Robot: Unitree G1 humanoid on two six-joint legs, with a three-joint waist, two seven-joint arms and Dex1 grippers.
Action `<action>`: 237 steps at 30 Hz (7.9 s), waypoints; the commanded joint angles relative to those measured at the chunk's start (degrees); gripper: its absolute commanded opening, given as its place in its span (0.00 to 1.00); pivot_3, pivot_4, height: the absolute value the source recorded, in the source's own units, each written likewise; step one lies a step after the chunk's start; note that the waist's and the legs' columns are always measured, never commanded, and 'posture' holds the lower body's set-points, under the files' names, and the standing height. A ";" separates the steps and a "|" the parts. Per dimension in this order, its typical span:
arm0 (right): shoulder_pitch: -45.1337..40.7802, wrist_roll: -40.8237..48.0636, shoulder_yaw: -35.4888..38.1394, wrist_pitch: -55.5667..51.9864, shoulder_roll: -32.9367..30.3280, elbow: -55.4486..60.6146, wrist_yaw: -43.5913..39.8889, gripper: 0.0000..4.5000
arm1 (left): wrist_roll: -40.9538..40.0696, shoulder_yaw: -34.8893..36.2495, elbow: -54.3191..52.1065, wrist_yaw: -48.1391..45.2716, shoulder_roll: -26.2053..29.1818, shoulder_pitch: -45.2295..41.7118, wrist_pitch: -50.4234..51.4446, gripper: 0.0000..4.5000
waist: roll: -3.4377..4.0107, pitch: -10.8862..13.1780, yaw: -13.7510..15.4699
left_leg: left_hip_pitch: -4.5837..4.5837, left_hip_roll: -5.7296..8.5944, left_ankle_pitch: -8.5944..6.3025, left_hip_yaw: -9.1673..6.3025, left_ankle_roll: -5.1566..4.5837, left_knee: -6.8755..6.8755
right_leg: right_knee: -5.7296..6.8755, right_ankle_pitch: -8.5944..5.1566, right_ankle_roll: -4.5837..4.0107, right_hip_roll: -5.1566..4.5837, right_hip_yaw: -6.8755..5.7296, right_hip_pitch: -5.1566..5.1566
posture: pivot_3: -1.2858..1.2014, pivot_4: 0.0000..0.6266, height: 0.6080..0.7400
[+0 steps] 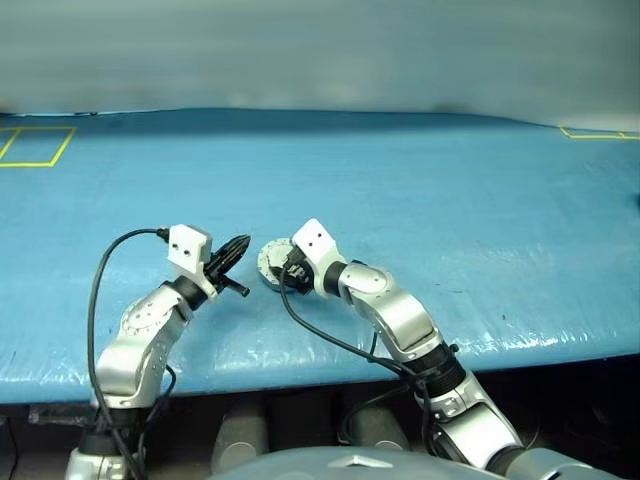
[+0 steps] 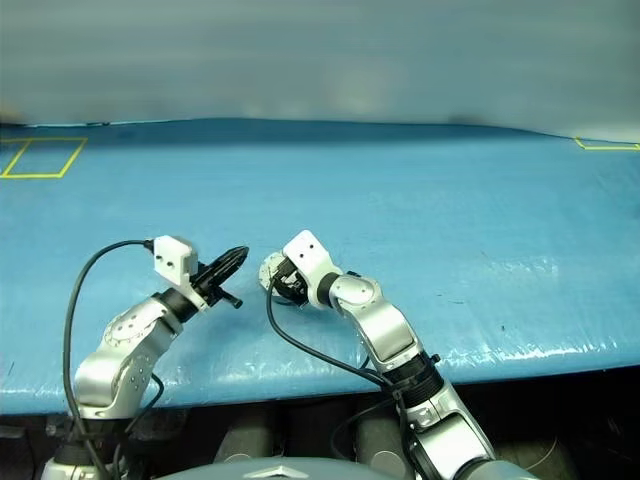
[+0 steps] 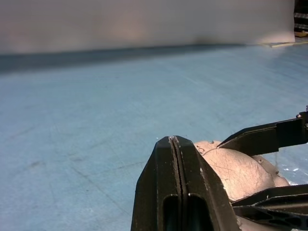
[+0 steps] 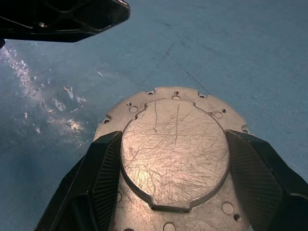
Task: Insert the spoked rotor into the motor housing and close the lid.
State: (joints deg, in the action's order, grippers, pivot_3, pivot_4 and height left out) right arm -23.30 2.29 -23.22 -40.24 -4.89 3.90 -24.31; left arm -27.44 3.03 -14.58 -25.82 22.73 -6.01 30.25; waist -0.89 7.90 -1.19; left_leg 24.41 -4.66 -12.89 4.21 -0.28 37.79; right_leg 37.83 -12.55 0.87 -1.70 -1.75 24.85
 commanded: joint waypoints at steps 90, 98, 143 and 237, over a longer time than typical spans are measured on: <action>22.22 77.22 23.53 -4.14 15.96 2.72 31.91 0.64 | -1.82 -3.04 8.09 -6.39 1.52 -7.02 21.14 0.00 | -0.29 -0.03 0.23 | -0.38 0.87 -0.07 -0.72 -0.12 -0.68 | -0.16 -0.54 0.22 -0.80 -0.22 -0.41 | 0.52 0.24 1.00; 23.20 77.70 21.33 -6.72 13.88 2.25 32.77 0.25 | -1.27 -3.28 8.83 -6.85 1.30 -7.33 20.96 0.00 | -0.29 -0.03 0.19 | -0.38 0.85 -0.07 -0.72 -0.13 -0.68 | -0.16 -0.55 0.23 -0.80 -0.22 -0.41 | 0.52 0.24 1.00; 23.84 75.97 21.93 -4.56 14.55 1.73 31.22 0.26 | -7.97 7.30 5.56 -2.54 -1.09 -9.47 25.59 0.43 | -0.33 0.02 0.39 | -0.26 0.85 -0.08 -0.81 -0.15 -0.68 | -0.20 -0.55 0.26 -0.81 -0.26 -0.35 | 0.52 0.24 1.00; 29.40 8.91 2.80 27.18 -4.60 15.41 20.51 1.00 | -25.54 20.44 77.96 14.28 -15.23 -52.55 -16.39 0.55 | -0.70 0.56 0.49 | 0.94 1.19 -0.17 -1.20 -0.46 -0.04 | -0.98 0.20 0.94 -0.65 -0.62 -0.24 | 0.52 0.24 1.00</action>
State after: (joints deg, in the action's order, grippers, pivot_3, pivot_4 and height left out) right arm 6.18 12.15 -21.08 -14.75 -9.94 18.12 -3.31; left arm -54.68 22.17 62.42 -9.16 6.97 -54.39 17.13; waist -1.59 8.47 -0.70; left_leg 25.37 -3.47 -13.08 3.05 -0.78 37.75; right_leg 36.83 -12.33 1.83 -2.36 -2.35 24.63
